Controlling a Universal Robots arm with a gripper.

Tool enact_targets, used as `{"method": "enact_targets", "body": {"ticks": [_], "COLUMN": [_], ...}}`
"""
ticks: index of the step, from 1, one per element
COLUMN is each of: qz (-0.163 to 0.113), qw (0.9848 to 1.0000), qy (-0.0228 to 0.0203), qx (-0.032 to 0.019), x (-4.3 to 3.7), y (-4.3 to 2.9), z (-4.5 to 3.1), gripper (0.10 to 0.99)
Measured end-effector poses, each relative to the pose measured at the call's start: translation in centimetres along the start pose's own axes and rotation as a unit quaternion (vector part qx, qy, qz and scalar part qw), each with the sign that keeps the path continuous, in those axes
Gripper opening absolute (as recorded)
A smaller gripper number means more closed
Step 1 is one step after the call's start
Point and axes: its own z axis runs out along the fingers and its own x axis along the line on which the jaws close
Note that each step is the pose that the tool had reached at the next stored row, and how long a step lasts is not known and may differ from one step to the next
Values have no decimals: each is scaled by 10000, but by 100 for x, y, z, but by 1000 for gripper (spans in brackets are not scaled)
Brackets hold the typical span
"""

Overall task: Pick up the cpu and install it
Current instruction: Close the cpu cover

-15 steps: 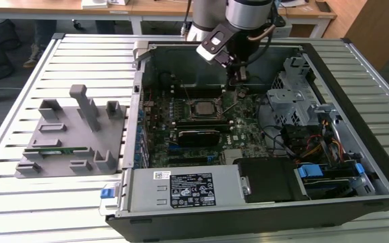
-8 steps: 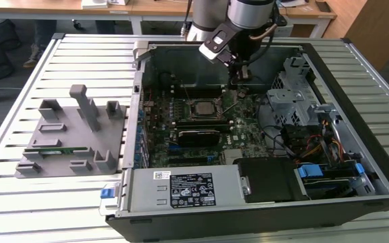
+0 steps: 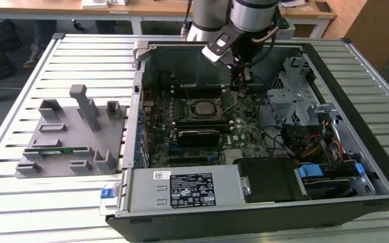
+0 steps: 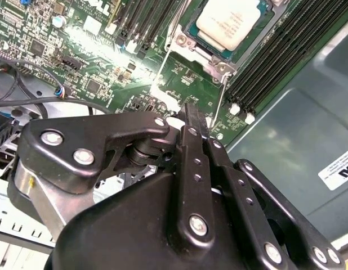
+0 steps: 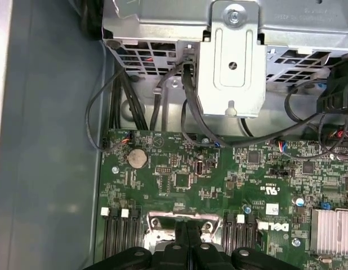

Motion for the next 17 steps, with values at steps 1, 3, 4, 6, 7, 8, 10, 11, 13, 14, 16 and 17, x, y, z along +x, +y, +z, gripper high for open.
{"method": "enact_targets", "body": {"ticks": [1,3,4,6,7,8,10,11,13,14,16,17], "qz": [0,0,0,0,1,1,0,-1,-28,-62,-124,-129], "qw": [10000,10000,10000,10000,10000,10000,10000,10000,10000,10000,9999,9999], "qy": [-1,-1,0,1,1,1,2,2,3,4,6,6], "qx": [1,0,0,4,10,20,33,38,47,51,57,60], "x": [-1,-1,-2,-3,-4,-4,-6,-6,-7,-8,-9,-9], "y": [9,21,29,53,68,90,117,127,140,144,154,159], "z": [1,4,7,17,22,27,38,45,55,58,66,70], "gripper": [106,106,106,106,106,106,106,106,106,106,106,106]}}
